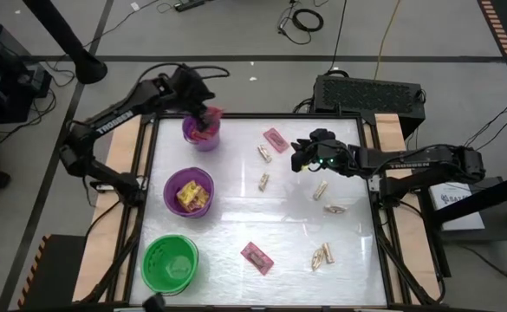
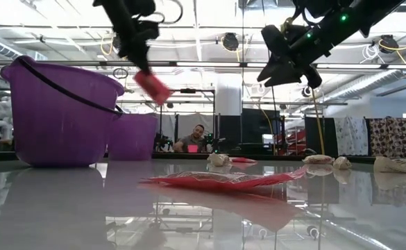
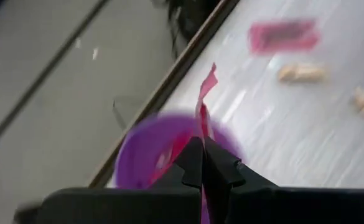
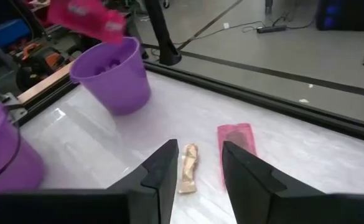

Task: Sort candy by brand, put in halloween buckets
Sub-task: Put the red candy into the top purple bucket

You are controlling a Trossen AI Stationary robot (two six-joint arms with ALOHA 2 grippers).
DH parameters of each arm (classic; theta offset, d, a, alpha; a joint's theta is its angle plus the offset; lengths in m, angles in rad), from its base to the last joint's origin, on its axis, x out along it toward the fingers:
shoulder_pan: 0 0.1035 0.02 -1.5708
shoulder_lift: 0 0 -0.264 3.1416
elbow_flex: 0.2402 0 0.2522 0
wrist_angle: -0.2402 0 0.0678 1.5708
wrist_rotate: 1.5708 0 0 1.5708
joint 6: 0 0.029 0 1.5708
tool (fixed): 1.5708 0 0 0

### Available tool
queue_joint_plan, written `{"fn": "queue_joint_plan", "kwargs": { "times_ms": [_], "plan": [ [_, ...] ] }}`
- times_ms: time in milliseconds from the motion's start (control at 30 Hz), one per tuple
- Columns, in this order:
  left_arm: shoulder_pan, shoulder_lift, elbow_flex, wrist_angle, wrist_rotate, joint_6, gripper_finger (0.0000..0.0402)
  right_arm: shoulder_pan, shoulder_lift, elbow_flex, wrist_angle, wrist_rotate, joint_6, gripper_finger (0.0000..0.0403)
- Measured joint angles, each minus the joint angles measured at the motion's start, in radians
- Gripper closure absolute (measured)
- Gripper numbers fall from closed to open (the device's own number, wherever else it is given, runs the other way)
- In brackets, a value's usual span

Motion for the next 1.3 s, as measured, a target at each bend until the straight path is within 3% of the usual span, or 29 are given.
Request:
{"fn": "queue_joint_plan", "kwargs": {
  "times_ms": [200,500,1000,1300],
  "plan": [
    [0.083,-0.004,-0.001,-0.122,0.01,0.017,0.0401,-0.027,0.0,0.0,0.0,-0.003,0.0,0.0286],
    [0.099,0.014,-0.014,-0.146,0.051,0.024,0.0397,-0.039,0.0,0.0,0.002,-0.006,0.045,0.0286],
    [0.102,0.016,-0.079,-0.018,0.03,0.077,0.0279,-0.037,0.0,0.0,-0.004,-0.084,0.136,0.0287],
    [0.1,0.016,-0.079,0.052,0.043,0.07,0.0265,-0.036,0.0,0.0,-0.034,-0.087,0.196,0.0287]
  ]
}}
